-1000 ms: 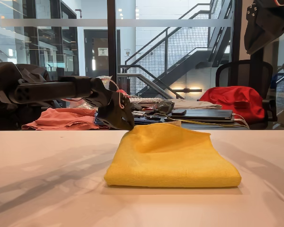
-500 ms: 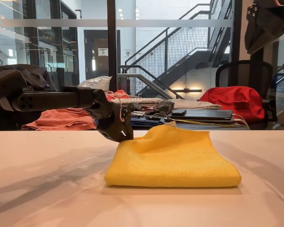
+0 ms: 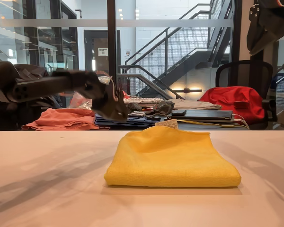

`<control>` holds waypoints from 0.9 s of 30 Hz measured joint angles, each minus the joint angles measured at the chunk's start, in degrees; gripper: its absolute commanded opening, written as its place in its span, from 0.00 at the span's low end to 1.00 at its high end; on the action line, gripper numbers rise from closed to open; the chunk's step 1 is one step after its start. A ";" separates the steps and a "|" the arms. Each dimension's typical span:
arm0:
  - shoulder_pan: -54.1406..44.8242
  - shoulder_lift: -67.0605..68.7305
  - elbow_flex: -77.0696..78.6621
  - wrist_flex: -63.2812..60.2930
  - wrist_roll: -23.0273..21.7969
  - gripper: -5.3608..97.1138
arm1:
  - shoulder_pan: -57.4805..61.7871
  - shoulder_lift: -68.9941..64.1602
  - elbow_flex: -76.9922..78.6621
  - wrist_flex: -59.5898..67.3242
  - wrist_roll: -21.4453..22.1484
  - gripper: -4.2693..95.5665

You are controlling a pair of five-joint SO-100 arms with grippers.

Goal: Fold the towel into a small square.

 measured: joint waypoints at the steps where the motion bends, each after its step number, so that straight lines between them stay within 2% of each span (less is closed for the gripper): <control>1: -0.44 0.00 0.00 0.00 0.00 0.13 | -0.26 2.11 -0.62 1.41 1.32 0.16; 5: 0.26 0.00 0.00 0.00 0.70 0.21 | -0.35 11.60 -0.79 13.89 5.19 0.28; 7: -0.70 0.00 0.00 0.18 3.34 0.23 | -1.41 17.31 -0.79 22.85 6.15 0.32; 11: -7.03 0.26 2.11 0.18 9.49 0.24 | -5.10 30.15 -1.23 37.88 7.29 0.33; 14: -14.06 0.35 5.89 0.18 9.40 0.24 | -7.91 38.85 -1.58 42.98 7.38 0.33; 19: -21.01 3.60 5.01 -1.67 8.44 0.24 | -11.16 49.22 -1.58 41.13 7.38 0.33; 27: -21.09 9.93 -5.45 -19.86 5.80 0.24 | -12.04 58.01 -1.67 26.81 8.70 0.31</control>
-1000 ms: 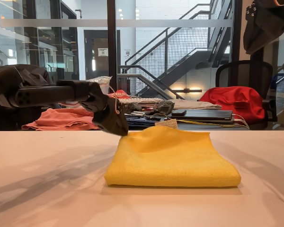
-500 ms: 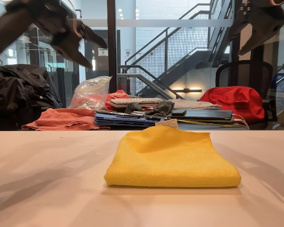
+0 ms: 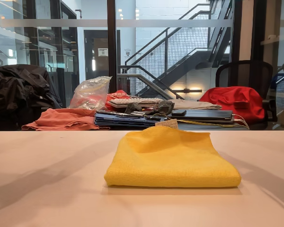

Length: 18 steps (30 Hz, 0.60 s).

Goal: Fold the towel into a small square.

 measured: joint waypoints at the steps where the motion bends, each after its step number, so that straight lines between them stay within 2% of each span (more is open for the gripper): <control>1: 0.35 0.18 -0.70 -1.67 -0.18 0.24 | 0.18 1.05 0.00 -1.32 0.97 0.31; 10: -0.09 1.58 -9.14 -13.10 -0.44 0.24 | -7.47 7.47 -0.53 -14.50 21.88 0.29; 14: 0.97 2.55 -11.60 -18.37 -0.79 0.24 | -9.40 8.88 -0.53 -20.39 27.60 0.28; 18: 5.27 2.64 -11.78 -23.38 -6.77 0.24 | -9.40 9.05 -0.53 -26.10 33.31 0.26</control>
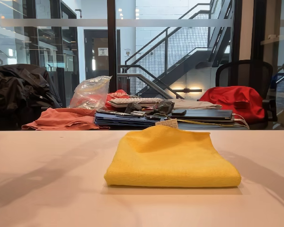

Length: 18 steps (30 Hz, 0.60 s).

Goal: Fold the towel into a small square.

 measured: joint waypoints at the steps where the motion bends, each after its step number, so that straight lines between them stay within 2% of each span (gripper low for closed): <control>1: 1.14 0.00 0.00 -1.23 -0.88 0.24 | 0.26 0.00 0.00 -1.76 1.32 0.26; 4: 3.78 0.09 -0.53 -5.45 -3.78 0.24 | -0.26 -0.18 0.00 -6.86 5.80 0.26; 7: 3.78 0.35 -0.53 -9.05 -4.57 0.24 | -0.18 -0.18 0.00 -12.57 10.99 0.26; 10: 4.39 0.35 -0.53 -11.34 -4.48 0.24 | -0.09 -0.18 0.00 -17.58 14.24 0.26; 18: 4.31 2.20 -0.53 -11.95 -4.31 0.24 | 0.09 0.26 0.00 -22.68 15.56 0.26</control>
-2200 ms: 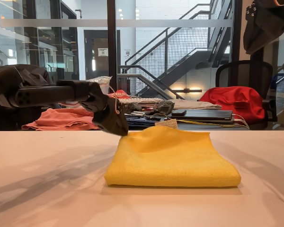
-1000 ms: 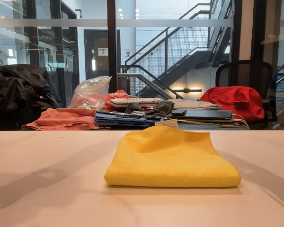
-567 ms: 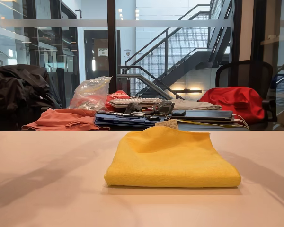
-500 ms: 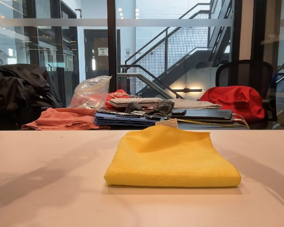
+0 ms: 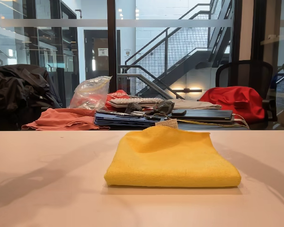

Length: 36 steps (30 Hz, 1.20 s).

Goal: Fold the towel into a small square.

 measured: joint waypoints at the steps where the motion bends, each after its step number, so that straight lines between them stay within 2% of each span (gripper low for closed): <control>1: -0.62 0.53 0.00 0.00 -0.09 0.24 | -0.09 0.18 0.18 0.18 0.00 0.26; 15: -0.53 1.85 -0.35 0.00 -0.44 0.24 | -0.09 -6.15 0.26 0.09 0.00 0.26; 24: 0.09 2.37 -0.44 0.18 -0.35 0.24 | -0.09 -20.48 0.35 0.09 0.09 0.26; 30: 0.09 1.67 0.35 0.18 -0.44 0.24 | 0.44 -45.00 0.44 0.18 0.00 0.26; 36: 0.00 1.67 0.35 0.26 -0.44 0.24 | 2.02 -90.70 -0.09 2.11 0.35 0.26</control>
